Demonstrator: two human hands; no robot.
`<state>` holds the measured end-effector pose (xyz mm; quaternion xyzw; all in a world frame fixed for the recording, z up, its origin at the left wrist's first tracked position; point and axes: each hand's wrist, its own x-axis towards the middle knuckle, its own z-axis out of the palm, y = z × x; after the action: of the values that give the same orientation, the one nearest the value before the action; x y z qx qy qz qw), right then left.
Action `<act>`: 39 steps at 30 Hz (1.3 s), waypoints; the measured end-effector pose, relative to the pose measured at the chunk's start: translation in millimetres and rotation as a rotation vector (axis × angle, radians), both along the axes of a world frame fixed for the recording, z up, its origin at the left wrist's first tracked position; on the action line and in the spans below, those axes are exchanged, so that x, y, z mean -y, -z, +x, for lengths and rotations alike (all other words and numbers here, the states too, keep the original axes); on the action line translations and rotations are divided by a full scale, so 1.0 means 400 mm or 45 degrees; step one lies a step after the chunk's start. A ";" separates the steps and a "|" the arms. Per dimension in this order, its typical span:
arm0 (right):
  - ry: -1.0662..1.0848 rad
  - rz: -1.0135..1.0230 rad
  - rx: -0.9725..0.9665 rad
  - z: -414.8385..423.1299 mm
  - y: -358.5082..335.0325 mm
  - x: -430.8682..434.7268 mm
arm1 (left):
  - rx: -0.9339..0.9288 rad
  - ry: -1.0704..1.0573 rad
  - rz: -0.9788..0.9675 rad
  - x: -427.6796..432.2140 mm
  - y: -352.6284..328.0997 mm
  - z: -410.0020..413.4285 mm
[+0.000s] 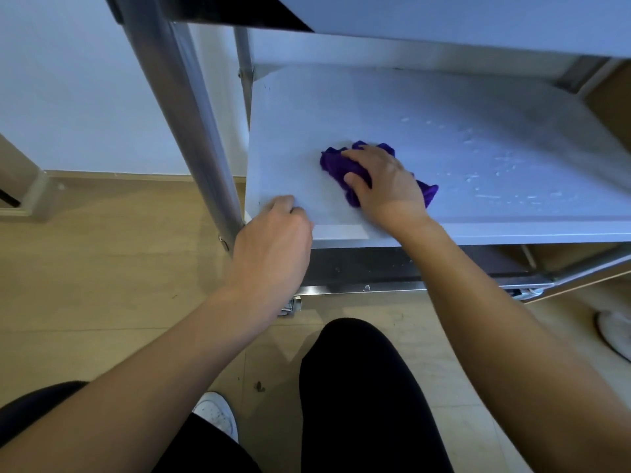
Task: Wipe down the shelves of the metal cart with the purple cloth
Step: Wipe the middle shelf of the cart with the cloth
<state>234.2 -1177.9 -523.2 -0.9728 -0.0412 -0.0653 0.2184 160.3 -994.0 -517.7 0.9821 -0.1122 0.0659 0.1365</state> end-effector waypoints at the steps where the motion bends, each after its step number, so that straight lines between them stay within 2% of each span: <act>1: -0.039 0.019 0.007 -0.014 0.003 -0.026 | -0.013 0.000 0.022 0.001 0.002 -0.006; 6: -0.272 0.064 0.078 -0.066 0.010 -0.131 | 0.063 -0.055 0.116 0.002 -0.011 -0.015; 10: -0.204 0.086 -0.022 -0.028 0.001 -0.066 | 0.035 -0.126 0.187 0.000 -0.031 -0.032; 14: -0.120 0.059 -0.017 -0.021 -0.002 -0.055 | -0.008 -0.142 0.232 -0.014 -0.032 -0.053; 19: -0.478 0.037 0.018 -0.057 -0.006 -0.154 | 0.005 -0.134 0.226 -0.030 -0.025 -0.063; 21: -0.501 0.048 -0.026 -0.043 -0.012 -0.146 | 0.004 -0.143 0.230 -0.031 -0.025 -0.063; 27: -0.080 0.002 -0.055 0.008 -0.008 -0.033 | 0.078 -0.134 0.264 -0.013 -0.024 -0.060; 34: -0.295 -0.049 -0.016 -0.036 -0.009 -0.048 | 0.166 -0.040 0.271 0.019 -0.012 -0.032; 36: -0.219 -0.121 -0.027 -0.021 -0.015 -0.006 | 0.184 -0.030 0.242 0.029 -0.015 -0.029; 39: 0.033 -0.170 -0.017 0.000 -0.008 0.062 | 0.202 -0.014 0.212 0.038 -0.016 -0.021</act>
<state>234.3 -1202.6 -520.2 -0.9861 -0.0314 -0.0587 0.1523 152.0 -1009.1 -511.3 0.9822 -0.1225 0.1348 0.0448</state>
